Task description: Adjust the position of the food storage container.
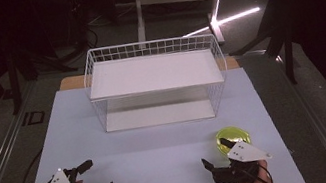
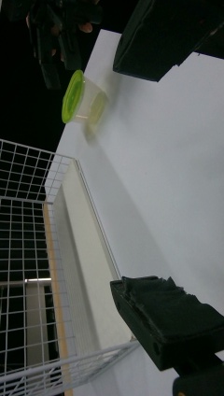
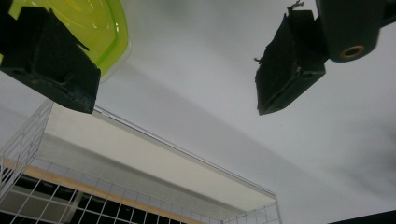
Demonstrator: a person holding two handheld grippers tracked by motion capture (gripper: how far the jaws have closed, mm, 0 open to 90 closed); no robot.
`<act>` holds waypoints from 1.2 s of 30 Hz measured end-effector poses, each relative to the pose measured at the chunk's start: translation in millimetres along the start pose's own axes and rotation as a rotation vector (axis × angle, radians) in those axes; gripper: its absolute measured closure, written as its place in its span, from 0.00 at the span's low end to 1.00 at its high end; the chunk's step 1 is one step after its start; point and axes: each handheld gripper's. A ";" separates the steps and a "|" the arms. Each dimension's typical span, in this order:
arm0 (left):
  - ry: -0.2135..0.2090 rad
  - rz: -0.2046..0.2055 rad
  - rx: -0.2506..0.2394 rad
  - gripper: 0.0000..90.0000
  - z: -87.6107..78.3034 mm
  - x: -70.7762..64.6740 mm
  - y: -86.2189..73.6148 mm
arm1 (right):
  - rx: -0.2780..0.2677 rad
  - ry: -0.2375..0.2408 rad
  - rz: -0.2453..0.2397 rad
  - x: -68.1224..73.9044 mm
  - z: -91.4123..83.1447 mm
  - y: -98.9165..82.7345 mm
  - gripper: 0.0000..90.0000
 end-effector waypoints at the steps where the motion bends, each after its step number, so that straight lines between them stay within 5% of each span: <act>1: -0.004 0.005 0.004 0.01 1.0 -1.1 0.2 | 0.002 0.009 0.004 -0.7 0.2 -0.2 0.15; 13: -0.017 0.019 -0.005 0.01 1.8 -5.4 1.4 | -0.050 0.105 -0.022 11.2 -16.1 18.0 0.15; 20: -0.012 0.021 -0.007 0.01 1.7 -6.1 1.5 | -0.103 0.087 -0.049 8.4 -27.0 34.1 0.14; 25: -0.019 0.020 -0.002 0.01 2.7 -6.8 1.4 | -0.084 0.048 -0.006 -2.9 -25.7 41.8 0.13; 28: -0.024 0.020 -0.001 0.01 3.8 -6.9 1.3 | -0.089 0.064 0.033 -11.4 -23.8 43.7 0.13; 36: -0.036 0.012 0.000 0.01 4.7 -6.2 0.9 | -0.097 0.008 0.049 -33.5 -25.5 49.8 0.15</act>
Point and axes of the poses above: each handheld gripper's, and its own axes: z roughly forward along the jaws, y roughly out of its top, x roughly to its left, and after that the axes turned 15 degrees about x, right-handed
